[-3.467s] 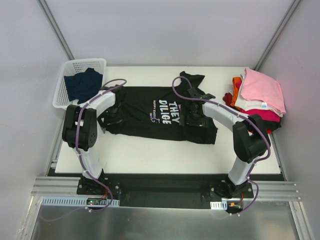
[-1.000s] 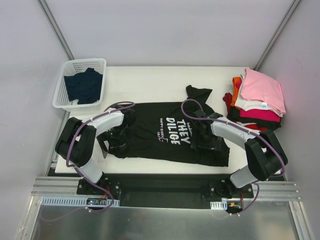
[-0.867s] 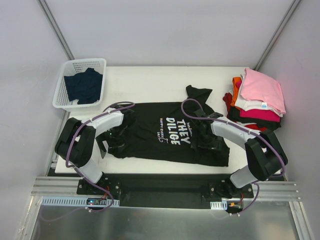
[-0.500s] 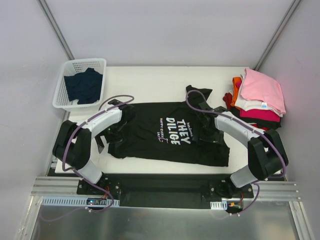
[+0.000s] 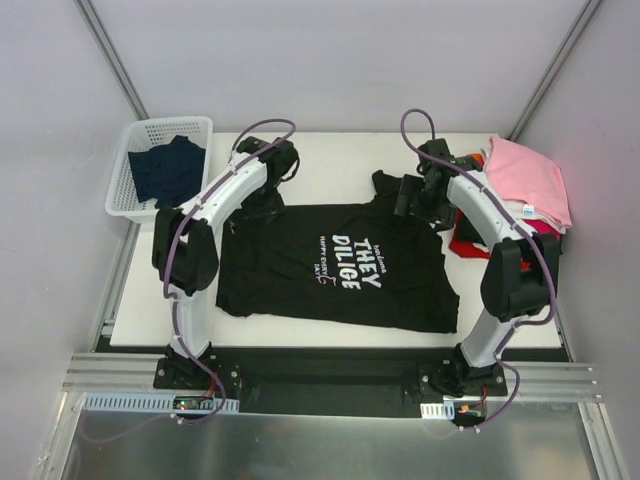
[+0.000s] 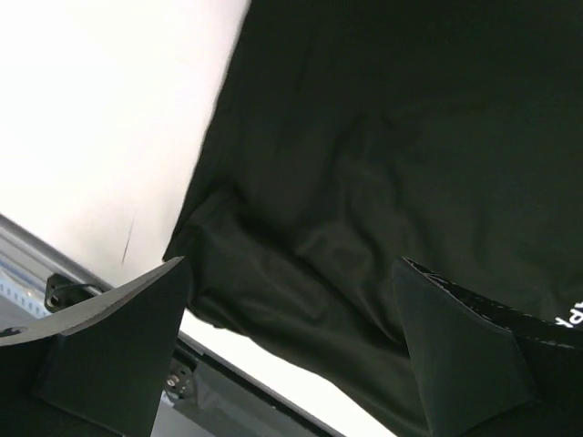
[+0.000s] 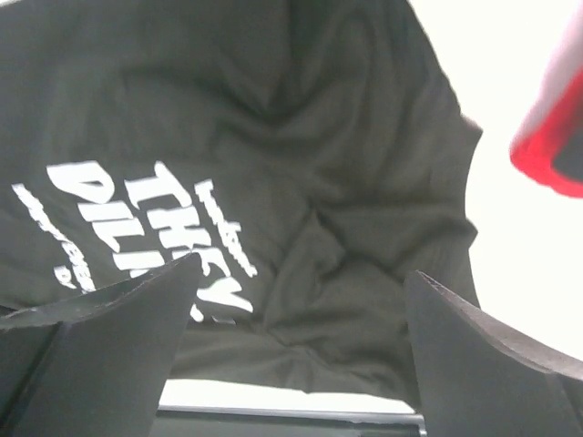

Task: Fold and stack the t-shirts
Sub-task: Grap the side of the flattened tshirt furthest away from the robot with both arms, then fold the other side of the tshirt into a rectangle

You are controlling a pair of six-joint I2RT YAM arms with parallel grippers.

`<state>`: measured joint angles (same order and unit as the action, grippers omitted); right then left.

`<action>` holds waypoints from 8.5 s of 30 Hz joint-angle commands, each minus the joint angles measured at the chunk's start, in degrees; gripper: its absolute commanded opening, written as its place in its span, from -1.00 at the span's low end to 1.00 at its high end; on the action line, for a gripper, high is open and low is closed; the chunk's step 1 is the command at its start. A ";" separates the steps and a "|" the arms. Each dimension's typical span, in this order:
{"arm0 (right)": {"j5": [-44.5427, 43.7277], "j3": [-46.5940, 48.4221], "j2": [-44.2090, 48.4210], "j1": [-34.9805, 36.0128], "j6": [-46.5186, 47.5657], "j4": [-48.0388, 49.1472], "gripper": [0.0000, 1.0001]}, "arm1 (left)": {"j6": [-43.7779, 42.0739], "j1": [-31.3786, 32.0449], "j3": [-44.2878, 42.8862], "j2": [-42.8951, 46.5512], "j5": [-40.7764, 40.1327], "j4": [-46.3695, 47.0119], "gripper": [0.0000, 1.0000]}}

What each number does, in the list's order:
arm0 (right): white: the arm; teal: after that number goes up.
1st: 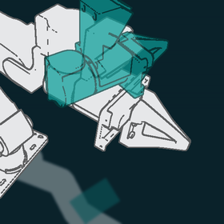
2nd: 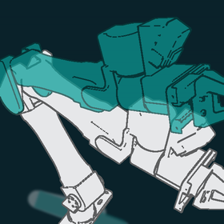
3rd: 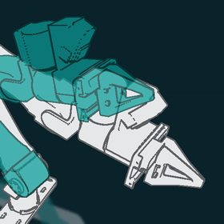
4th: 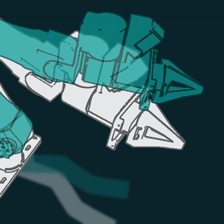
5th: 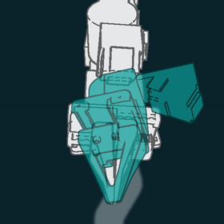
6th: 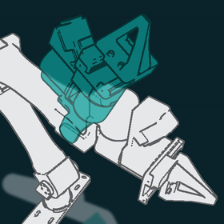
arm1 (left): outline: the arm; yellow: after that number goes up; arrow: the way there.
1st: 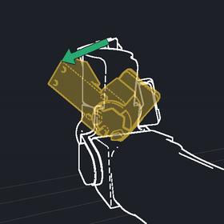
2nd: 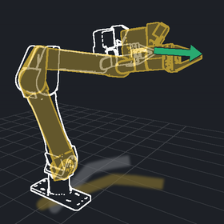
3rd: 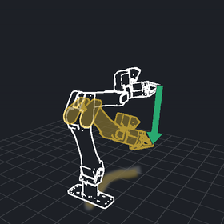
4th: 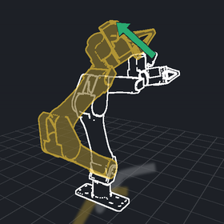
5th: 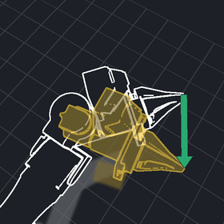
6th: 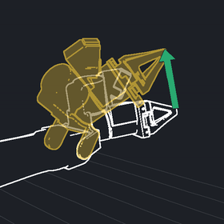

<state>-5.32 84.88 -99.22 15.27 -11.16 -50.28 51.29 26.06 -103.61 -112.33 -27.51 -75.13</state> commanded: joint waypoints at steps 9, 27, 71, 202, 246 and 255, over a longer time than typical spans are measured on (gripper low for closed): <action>19.91 16.53 -17.49 -14.03 4.83 6.68 0.93 | -15.77 -10.86 -9.77 -8.43 14.05 6.40 0.87; 29.49 24.89 -30.94 -17.20 3.07 14.94 0.96 | -16.22 -10.77 -1.25 -7.29 18.54 12.82 0.88; 33.54 21.29 -33.14 -18.17 1.84 20.31 0.97 | -22.46 -21.14 -5.02 -18.10 22.05 22.75 0.92; 32.83 9.88 -7.93 -16.67 -1.32 16.80 -0.99 | -18.33 -9.45 15.01 15.47 13.88 22.75 -1.00; 24.40 -30.21 33.38 -19.83 6.06 8.10 -0.99 | -17.80 -13.06 39.80 34.02 11.86 21.87 -0.97; 20.54 -32.93 38.30 -22.65 5.37 6.07 -0.98 | -18.42 -13.32 41.30 34.29 12.13 22.22 -0.97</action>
<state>18.39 53.10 -64.45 -6.24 -5.45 -42.50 33.71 13.39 -62.94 -80.12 -15.27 -52.56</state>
